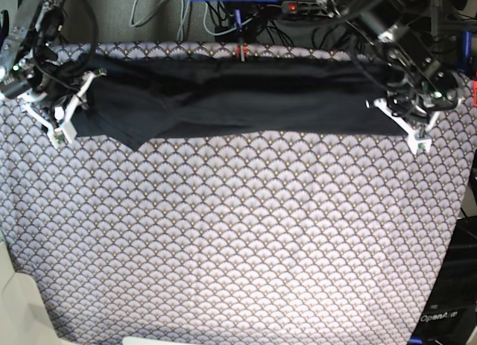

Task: Fold the T-shirt properly
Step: 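Carry the strip end with the left gripper toward the right gripper, folding it over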

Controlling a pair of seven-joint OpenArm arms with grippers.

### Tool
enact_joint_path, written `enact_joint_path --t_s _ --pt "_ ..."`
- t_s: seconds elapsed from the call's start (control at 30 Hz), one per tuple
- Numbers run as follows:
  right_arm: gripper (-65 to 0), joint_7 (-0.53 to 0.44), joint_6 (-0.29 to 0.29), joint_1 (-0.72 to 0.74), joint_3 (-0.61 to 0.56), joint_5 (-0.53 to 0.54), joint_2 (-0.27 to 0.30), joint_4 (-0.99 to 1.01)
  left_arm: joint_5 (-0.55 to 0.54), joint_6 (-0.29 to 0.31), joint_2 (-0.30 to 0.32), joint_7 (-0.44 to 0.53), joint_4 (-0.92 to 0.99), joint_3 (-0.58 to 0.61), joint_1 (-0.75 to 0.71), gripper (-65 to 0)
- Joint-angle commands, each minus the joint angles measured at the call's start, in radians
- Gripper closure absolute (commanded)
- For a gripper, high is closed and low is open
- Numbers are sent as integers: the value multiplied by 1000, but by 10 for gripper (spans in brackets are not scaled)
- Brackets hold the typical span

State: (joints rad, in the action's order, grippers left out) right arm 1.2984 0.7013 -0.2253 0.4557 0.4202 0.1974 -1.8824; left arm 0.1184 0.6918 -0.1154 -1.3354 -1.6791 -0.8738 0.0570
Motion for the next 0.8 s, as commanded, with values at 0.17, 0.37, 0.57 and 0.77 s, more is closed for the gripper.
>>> enact_joint_path --t_s 0.17,0.37,0.57,0.77 --pt "-161 -7 -3 10 5 7 17 -15 -16 6 -42 -13 -240 184 -24 0" --pt "-161 -9 -3 10 5 7 15 -15 -15 6 -42 -16 -258 272 -19 0" --pt "-161 -9 -3 10 5 7 15 -15 -23 6 -42 -16 -266 414 -50 0" --pt "-161 -9 -3 10 5 7 15 -15 -27 6 -42 -2 -278 611 -101 0"
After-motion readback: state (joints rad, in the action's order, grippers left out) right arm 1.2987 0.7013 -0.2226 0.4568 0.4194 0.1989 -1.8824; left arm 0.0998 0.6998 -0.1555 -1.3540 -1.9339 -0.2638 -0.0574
